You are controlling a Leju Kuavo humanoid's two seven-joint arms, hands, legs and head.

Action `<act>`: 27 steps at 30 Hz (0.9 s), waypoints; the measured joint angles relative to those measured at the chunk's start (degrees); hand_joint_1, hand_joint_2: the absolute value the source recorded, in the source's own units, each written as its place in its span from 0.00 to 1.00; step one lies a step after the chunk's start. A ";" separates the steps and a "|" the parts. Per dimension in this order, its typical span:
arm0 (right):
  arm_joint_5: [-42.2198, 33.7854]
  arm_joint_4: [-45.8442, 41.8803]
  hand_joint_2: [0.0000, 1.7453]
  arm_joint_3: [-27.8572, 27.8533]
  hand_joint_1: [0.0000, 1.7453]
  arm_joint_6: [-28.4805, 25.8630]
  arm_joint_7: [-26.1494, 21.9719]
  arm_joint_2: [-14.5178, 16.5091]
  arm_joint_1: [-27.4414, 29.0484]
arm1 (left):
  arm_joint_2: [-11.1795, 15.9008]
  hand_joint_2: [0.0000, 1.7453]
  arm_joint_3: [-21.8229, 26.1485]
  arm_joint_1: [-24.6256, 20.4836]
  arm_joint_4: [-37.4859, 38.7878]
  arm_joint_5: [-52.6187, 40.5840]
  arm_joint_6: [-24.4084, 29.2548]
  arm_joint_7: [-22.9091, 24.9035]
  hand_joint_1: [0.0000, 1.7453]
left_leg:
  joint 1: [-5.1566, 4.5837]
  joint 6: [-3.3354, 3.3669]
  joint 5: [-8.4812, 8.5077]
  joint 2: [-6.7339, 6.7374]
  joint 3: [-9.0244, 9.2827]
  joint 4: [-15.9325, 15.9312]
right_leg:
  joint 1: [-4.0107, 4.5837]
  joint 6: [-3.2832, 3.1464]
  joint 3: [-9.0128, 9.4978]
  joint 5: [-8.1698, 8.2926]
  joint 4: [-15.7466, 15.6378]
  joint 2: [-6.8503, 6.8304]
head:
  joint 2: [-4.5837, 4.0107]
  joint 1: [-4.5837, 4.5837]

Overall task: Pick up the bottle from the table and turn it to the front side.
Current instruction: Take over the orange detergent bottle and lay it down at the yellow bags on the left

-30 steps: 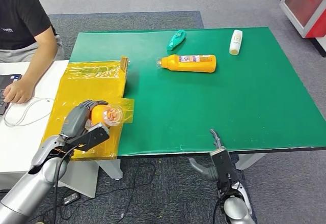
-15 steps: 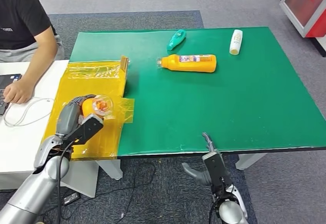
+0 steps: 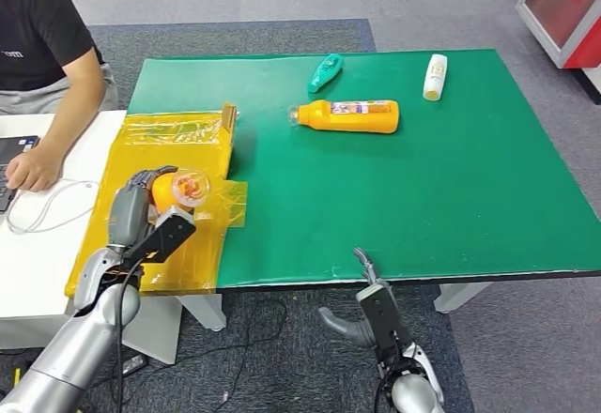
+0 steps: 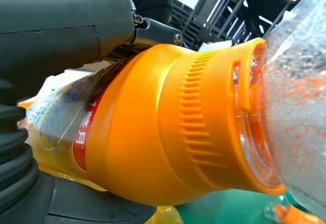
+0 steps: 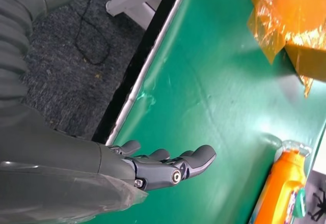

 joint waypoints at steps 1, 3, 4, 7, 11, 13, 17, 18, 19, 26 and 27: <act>-0.21 0.01 1.00 0.21 0.00 0.02 0.02 0.00 -0.03 | -0.02 1.00 0.00 -0.29 0.55 -0.39 0.52 -0.01 1.00 | 0.00 0.00 0.00 0.00 0.00 0.00 | 0.00 0.00 0.00 0.00 0.00 0.00 | 0.00 0.01; -0.62 0.03 1.00 0.60 0.00 0.03 0.03 -0.01 -0.08 | -0.14 1.00 0.00 -0.86 1.69 -0.78 1.23 -0.03 1.00 | 0.00 0.00 0.00 0.00 0.00 0.00 | 0.00 0.00 0.00 0.00 0.00 0.00 | 0.00 0.00; -0.79 0.05 1.00 0.79 0.00 0.03 0.04 -0.01 -0.11 | -0.22 1.00 0.00 -1.12 2.25 -0.80 1.44 -0.07 1.00 | 0.00 0.00 0.00 0.00 0.00 0.00 | 0.00 0.00 0.00 0.00 0.00 0.00 | 0.00 0.00; -1.07 0.14 1.00 1.26 0.00 0.02 0.04 -0.03 -0.20 | -0.49 1.00 0.00 -1.76 3.92 -0.84 1.97 -0.27 1.00 | 0.00 0.00 0.00 0.00 -0.01 0.00 | 0.00 0.00 0.00 0.00 0.00 0.00 | 0.00 0.00; -1.32 0.16 1.00 1.52 0.00 -0.01 0.04 -0.06 -0.37 | -0.88 1.00 0.00 -2.23 6.11 -0.88 3.16 -0.75 1.00 | 0.00 0.00 0.00 0.00 -0.02 0.00 | 0.00 0.00 -0.01 0.00 0.00 0.01 | 0.00 0.00; -1.37 0.16 1.00 1.70 0.00 -0.01 0.04 -0.09 -0.41 | -1.07 1.00 0.00 -2.22 6.97 -0.88 4.08 -1.45 1.00 | 0.00 0.00 0.00 0.00 -0.03 0.00 | 0.00 0.00 -0.01 0.00 0.00 0.00 | 0.00 0.01; -1.40 0.16 1.00 2.35 0.00 -0.01 0.04 -0.16 -0.57 | -1.44 1.00 0.04 -2.17 8.35 -0.46 6.56 -3.88 1.00 | 0.00 0.00 0.00 0.00 -0.04 0.00 | 0.00 0.00 -0.03 0.00 0.00 0.00 | 0.00 0.00; -1.40 0.16 1.00 2.55 0.00 0.00 0.04 -0.18 -0.63 | -1.52 1.00 0.06 -2.15 8.60 -0.38 7.16 -4.49 1.00 | 0.00 0.00 0.00 0.00 -0.05 0.00 | 0.00 0.00 -0.04 0.00 0.00 0.00 | 0.00 -0.01; -1.40 0.16 1.00 2.75 0.00 0.01 0.03 -0.20 -0.71 | -1.60 1.00 0.08 -2.15 8.88 -0.30 7.74 -5.03 1.00 | 0.00 0.00 0.00 0.00 -0.05 0.00 | 0.00 0.00 -0.04 0.00 0.00 0.00 | 0.00 -0.01; -1.28 0.17 1.00 4.08 0.00 -0.07 -0.02 -0.48 -1.08 | -1.96 1.00 0.12 -2.13 10.72 -0.99 9.88 -6.04 1.00 | 0.00 0.00 0.00 0.00 -0.05 0.00 | 0.00 0.00 -0.04 0.00 0.00 0.00 | 0.00 0.00; -1.23 0.17 1.00 4.16 0.00 -0.21 -0.02 -0.51 -1.08 | -1.97 1.00 0.14 -2.13 10.93 -1.35 10.41 -5.99 1.00 | 0.00 0.00 0.00 0.00 -0.05 0.00 | 0.00 0.00 -0.04 0.00 0.00 0.00 | 0.00 0.00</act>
